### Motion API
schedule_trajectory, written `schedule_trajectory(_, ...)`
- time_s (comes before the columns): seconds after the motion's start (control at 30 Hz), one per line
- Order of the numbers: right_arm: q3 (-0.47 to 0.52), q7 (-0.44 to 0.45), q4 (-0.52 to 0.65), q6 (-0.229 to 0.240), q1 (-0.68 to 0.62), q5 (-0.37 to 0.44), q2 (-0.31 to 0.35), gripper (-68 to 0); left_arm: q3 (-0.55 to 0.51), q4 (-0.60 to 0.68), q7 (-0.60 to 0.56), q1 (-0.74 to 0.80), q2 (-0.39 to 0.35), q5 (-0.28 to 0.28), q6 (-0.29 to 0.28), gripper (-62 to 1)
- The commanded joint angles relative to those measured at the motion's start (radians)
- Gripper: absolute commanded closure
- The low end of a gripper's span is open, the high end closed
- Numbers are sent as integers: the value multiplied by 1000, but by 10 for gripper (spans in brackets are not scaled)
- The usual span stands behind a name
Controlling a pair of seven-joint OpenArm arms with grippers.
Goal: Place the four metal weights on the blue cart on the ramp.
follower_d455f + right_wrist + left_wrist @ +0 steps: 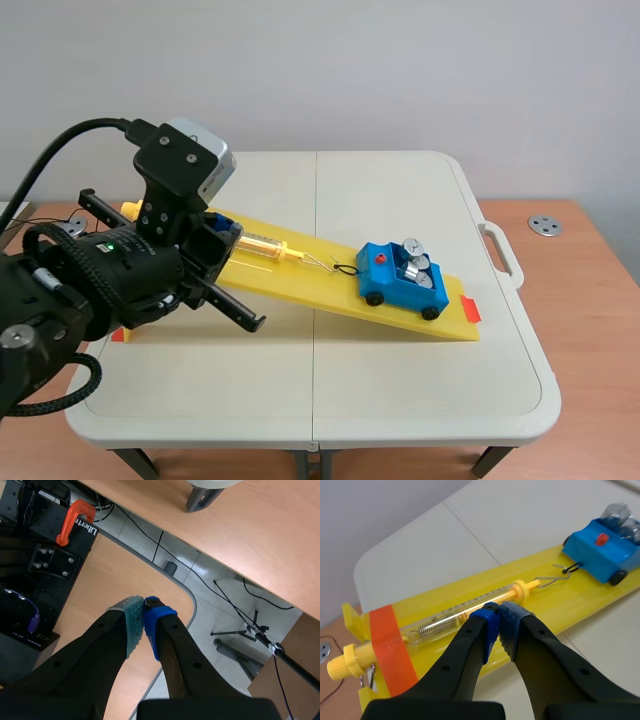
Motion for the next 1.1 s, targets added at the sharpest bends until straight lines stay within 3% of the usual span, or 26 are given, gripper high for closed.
schedule_trajectory(0.0, 42, 57, 97, 31, 6, 57, 42, -6, -7, 56, -134, -43, 28, -24, 64, -27)
schedule_trajectory(0.27, 42, 57, 97, 31, 6, 56, 42, -6, -7, -16, -141, -85, 27, -13, 90, -27)
schedule_trajectory(1.07, 42, 57, 97, 31, 6, 56, 42, -6, -7, -19, -156, -84, 27, -13, 91, -27)
